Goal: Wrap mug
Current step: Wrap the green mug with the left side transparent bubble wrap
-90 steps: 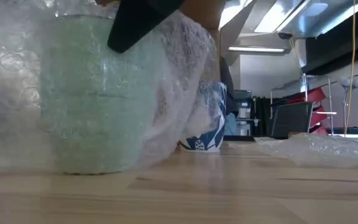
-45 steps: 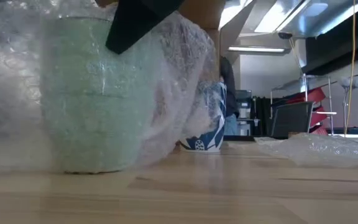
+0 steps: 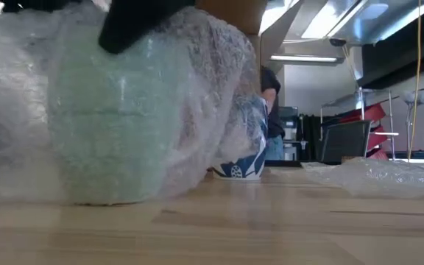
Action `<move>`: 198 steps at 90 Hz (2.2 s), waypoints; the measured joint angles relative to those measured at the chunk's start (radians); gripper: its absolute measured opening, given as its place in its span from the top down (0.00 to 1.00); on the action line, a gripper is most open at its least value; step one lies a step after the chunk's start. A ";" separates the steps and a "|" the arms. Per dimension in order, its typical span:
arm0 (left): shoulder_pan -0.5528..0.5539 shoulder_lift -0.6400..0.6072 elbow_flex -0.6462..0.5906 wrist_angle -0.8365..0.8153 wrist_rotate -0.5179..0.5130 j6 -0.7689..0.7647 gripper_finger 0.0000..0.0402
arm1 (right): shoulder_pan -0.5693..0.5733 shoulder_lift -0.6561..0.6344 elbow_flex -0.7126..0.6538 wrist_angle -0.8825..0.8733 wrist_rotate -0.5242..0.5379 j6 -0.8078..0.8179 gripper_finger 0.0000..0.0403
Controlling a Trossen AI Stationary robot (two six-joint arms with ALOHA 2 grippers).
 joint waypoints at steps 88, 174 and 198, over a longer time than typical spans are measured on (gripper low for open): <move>0.002 -0.019 -0.002 -0.003 0.032 0.002 0.72 | -0.073 -0.032 -0.152 0.151 -0.090 0.084 0.71; -0.056 -0.127 0.000 -0.155 0.052 -0.115 0.72 | -0.086 -0.008 -0.153 0.220 -0.125 0.081 1.00; -0.124 -0.168 0.091 -0.283 -0.005 -0.112 0.72 | -0.073 -0.003 -0.140 0.328 -0.193 0.129 1.00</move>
